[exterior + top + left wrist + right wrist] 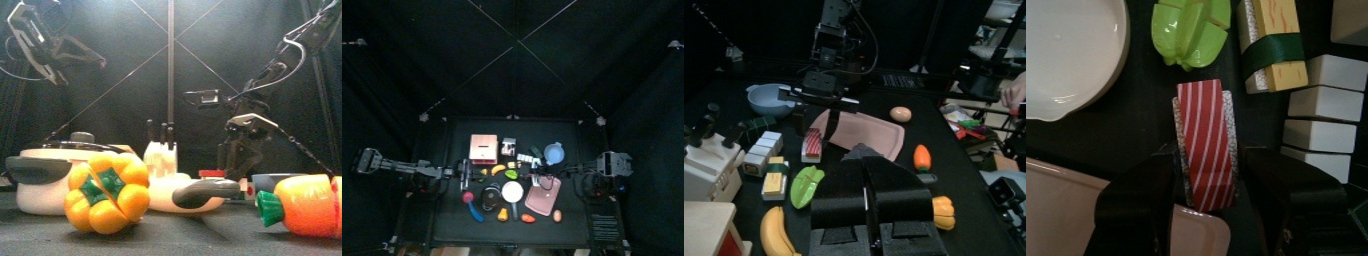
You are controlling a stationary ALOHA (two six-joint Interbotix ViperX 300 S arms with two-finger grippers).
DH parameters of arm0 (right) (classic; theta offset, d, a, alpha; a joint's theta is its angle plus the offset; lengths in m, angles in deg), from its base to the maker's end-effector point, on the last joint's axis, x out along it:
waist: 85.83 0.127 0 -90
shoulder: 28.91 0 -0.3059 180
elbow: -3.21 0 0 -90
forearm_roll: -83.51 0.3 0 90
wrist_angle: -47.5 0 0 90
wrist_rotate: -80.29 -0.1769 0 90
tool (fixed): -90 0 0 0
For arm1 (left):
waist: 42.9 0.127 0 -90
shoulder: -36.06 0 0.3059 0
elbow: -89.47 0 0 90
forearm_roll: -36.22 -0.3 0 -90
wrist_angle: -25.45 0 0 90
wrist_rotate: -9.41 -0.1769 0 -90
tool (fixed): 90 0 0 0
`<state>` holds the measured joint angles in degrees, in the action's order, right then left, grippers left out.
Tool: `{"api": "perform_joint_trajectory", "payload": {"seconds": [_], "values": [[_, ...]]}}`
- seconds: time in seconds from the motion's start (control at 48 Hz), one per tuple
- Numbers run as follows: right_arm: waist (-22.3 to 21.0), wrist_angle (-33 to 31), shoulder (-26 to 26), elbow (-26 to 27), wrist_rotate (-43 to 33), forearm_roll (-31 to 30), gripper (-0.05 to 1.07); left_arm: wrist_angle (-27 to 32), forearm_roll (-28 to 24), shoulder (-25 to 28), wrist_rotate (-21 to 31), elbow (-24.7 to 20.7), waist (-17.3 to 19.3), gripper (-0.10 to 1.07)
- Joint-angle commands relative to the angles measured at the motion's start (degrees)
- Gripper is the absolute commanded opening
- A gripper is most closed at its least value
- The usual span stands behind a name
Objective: Place salmon sushi in bowl
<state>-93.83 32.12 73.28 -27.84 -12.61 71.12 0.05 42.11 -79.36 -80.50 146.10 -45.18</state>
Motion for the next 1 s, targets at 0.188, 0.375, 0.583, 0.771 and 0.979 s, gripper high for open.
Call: {"api": "perform_joint_trajectory", "payload": {"seconds": [0.188,0.375,0.583,0.771,0.979], "values": [[0.18,0.09,-2.64,1.23,-0.09,0.09,0.72,-0.62,0.35,0.09,0.09,-0.18,0.18,-0.04],[0.18,0.53,-4.04,1.58,-0.26,0.18,0.72,-0.62,0.44,0.09,0.09,-0.18,0.18,-0.04],[0.18,0.26,-6.77,1.76,-0.88,2.37,0.72,-0.62,0.44,0.00,0.09,-0.26,0.18,-0.04],[0.09,-0.70,-9.84,1.58,-4.75,2.81,0.72,-0.62,0.44,0.00,0.09,-0.53,0.26,-0.04],[-0.88,-5.19,-12.48,1.05,-10.11,2.29,0.72,-0.62,0.44,0.09,0.09,-0.62,0.18,-0.04]]}}
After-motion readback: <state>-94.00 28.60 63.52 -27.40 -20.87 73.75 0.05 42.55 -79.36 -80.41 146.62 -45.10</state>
